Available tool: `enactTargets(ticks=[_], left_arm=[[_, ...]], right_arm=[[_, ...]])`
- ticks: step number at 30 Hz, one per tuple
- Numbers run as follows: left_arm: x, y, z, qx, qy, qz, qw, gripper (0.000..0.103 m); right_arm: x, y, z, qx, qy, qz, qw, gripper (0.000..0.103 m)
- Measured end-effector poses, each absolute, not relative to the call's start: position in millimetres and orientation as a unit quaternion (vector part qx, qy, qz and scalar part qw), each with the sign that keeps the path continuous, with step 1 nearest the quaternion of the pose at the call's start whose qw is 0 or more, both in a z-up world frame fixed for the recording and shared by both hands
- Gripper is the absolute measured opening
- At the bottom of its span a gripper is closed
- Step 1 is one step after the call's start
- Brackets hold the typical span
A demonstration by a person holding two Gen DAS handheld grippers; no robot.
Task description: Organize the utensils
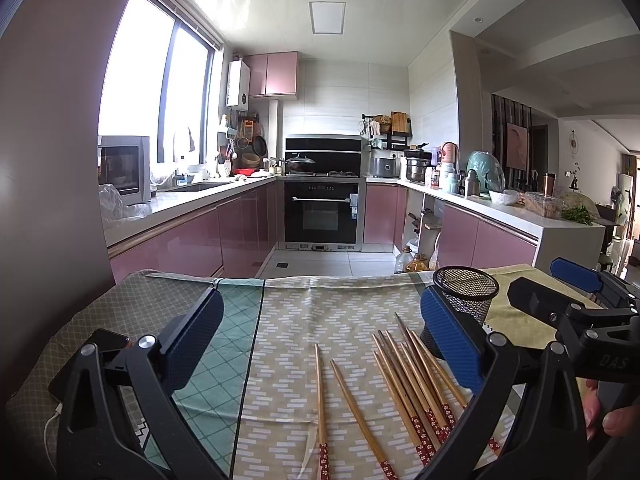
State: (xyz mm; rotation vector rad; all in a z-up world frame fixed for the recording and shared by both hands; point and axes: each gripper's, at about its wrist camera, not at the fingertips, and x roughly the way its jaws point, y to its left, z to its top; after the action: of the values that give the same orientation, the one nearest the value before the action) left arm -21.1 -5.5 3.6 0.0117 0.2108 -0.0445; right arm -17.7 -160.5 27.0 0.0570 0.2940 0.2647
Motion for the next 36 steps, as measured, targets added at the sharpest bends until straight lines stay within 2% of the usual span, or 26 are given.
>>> enactTargets(ticks=[21,29,36], left_arm=[[-19.2,-7.0,-1.1,0.005,0.132,-0.023,0.991,0.097],[-4.4,-3.8,-6.4,0.013,0.173,-0.031,0.984,0.097],[20.6,6.2,-30.8,0.021,0.258,-0.044,0.965,0.097]], right_arm=[[-14.2,-161.8,23.3,0.035,0.162,0.140,0.976,0.097],[-0.6,-162.7,8.4,0.037,0.219,0.154,0.963,0.097],[19.1,-154.0,-18.1,0.019,0.306,0.171,0.936,0.097]])
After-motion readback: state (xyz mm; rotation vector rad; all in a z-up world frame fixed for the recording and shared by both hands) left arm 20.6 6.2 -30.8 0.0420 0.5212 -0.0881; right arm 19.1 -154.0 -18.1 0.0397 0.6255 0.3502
